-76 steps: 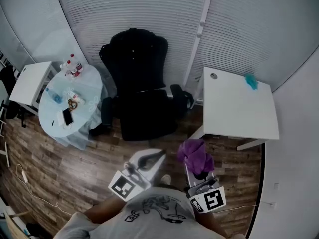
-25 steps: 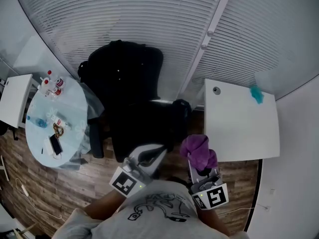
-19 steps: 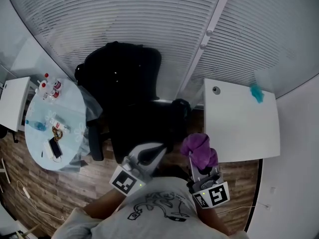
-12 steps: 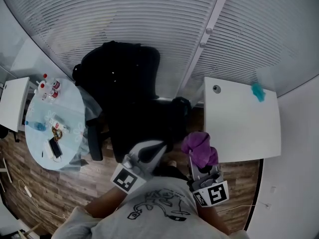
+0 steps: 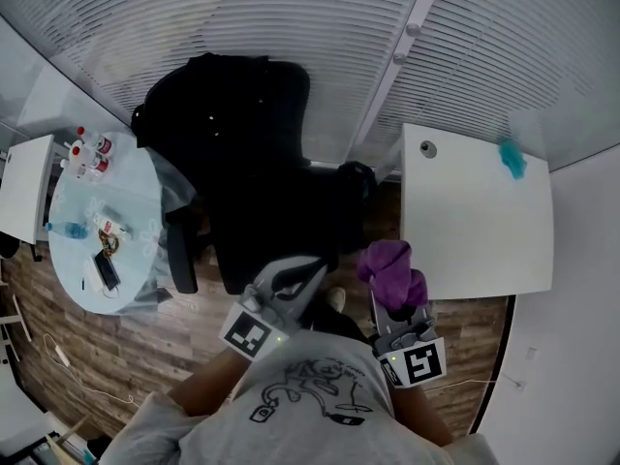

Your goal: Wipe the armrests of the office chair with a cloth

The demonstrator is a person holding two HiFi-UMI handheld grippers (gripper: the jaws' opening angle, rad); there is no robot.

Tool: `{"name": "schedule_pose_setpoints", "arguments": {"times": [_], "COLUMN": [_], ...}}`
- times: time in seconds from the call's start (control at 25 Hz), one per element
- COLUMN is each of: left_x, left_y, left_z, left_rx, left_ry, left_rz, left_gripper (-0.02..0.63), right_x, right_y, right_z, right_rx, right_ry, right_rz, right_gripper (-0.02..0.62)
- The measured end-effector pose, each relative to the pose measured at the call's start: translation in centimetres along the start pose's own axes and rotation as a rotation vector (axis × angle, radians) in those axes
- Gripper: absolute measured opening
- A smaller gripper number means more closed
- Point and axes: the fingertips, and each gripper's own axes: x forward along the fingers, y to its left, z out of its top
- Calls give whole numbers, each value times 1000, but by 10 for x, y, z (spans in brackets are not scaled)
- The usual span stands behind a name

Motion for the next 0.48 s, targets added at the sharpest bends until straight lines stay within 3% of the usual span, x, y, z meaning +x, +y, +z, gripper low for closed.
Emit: {"name": "schedule_pose_setpoints", "arguments": {"times": [0.48], "left_x": [10], "left_y": [-18], "left_z": [-77], "left_rx": [-54], "left_ry": [117], "left_rz": [-12], "left_gripper": [3], "right_x": [-13], "right_y": [-5], "right_z": [-75], "right_rx": [79], "right_ry": [97], "right_rz": [11], "right_gripper": [41]}}
